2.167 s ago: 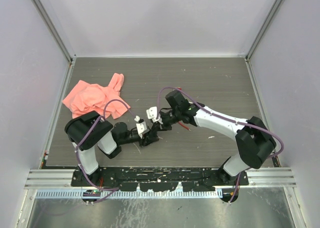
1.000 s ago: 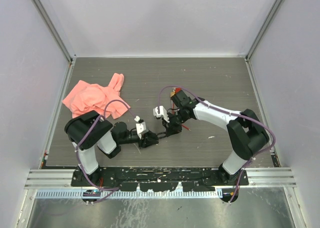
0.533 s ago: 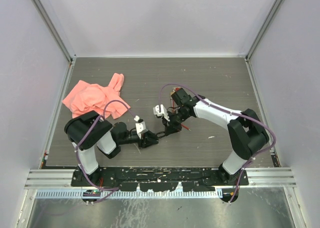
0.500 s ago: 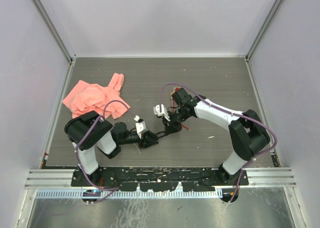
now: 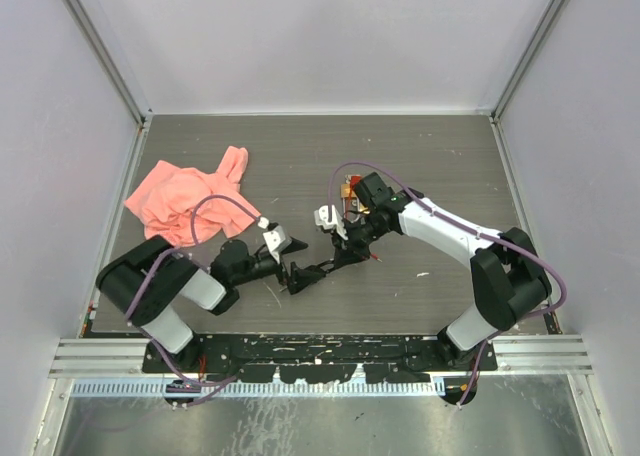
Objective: Lock with the key
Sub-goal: Lock the lock.
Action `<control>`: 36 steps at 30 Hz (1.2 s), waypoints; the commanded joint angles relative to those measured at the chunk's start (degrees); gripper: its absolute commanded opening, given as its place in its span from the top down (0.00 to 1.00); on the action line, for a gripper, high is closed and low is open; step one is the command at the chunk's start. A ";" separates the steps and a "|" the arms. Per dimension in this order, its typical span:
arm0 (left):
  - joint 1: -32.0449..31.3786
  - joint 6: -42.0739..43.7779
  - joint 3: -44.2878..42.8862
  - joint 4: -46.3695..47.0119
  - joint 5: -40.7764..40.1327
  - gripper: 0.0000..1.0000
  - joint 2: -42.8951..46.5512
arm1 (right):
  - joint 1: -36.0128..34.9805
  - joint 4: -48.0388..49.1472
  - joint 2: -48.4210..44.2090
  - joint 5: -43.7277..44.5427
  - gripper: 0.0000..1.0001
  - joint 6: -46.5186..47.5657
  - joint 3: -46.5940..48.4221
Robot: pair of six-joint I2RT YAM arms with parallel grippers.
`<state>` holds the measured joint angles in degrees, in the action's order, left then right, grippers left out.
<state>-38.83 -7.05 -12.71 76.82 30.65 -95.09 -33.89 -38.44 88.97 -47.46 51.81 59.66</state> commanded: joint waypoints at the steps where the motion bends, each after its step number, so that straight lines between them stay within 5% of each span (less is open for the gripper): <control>1: 0.32 -0.21 -0.77 -9.46 -2.44 0.02 8.63 | 0.29 -0.77 -3.92 -3.25 0.99 1.90 2.83; 8: 0.42 -1.18 -0.41 -25.95 -4.67 0.02 24.09 | 0.50 -2.91 -4.85 -1.56 0.99 3.36 4.47; 14: 0.48 2.61 -0.70 -33.70 -0.73 0.00 30.05 | 0.50 -5.04 -4.87 -0.73 0.99 4.64 6.46; 18: -1.15 7.40 0.42 -34.71 -2.50 0.09 30.96 | 0.49 -5.56 -4.68 -0.60 0.99 4.67 7.41; 29: -4.42 11.70 2.17 -16.47 -7.53 0.11 16.24 | 1.02 -4.24 -4.85 -2.94 0.99 4.08 5.59; 36: -4.49 10.00 -0.84 -10.34 -5.77 0.23 8.86 | 1.11 -4.02 -4.46 -3.51 0.99 4.38 5.13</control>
<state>-43.22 2.96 -11.20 56.51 23.88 -84.40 -33.12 -44.88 87.35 -45.78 55.64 63.88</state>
